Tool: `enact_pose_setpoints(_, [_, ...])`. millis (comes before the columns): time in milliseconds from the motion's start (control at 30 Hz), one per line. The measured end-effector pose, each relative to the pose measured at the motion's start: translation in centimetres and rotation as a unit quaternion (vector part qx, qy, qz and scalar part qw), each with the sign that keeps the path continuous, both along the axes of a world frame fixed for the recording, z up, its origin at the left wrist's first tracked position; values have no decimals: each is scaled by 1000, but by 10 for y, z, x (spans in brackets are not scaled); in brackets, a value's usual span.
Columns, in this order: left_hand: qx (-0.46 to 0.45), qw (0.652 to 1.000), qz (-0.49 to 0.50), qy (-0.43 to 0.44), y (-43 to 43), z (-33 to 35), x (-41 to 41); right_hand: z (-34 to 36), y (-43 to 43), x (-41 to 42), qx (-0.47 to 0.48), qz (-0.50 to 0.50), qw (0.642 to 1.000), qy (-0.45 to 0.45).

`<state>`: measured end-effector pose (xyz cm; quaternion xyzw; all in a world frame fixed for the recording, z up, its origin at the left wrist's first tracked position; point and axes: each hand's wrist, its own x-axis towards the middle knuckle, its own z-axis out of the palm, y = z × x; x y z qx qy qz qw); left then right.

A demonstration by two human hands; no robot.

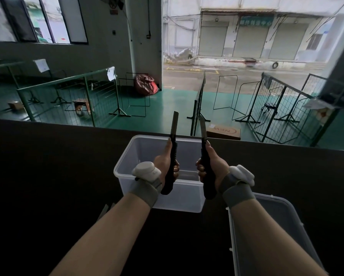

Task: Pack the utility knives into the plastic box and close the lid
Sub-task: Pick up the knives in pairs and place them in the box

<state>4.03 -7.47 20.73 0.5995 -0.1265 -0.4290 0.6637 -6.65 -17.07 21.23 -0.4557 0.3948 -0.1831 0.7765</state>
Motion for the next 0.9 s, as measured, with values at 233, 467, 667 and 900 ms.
enact_pose_setpoints(233, [9, 999, -1, -30, 1, 3, -1, 5, 5, 2, -29, 6, 1000, 7])
enact_pose_setpoints(467, [14, 999, -4, -42, -4, 11, 1, 10, 6, 3, -23, 12, 1000, -6])
enact_pose_setpoints(667, [14, 999, 0, -51, -12, 13, 5, 11, -3, 7, -27, 7, 999, -22])
enact_pose_setpoints(900, [16, 999, -9, -50, -19, 11, 8, 15, -10, 19, -56, 11, 998, -13])
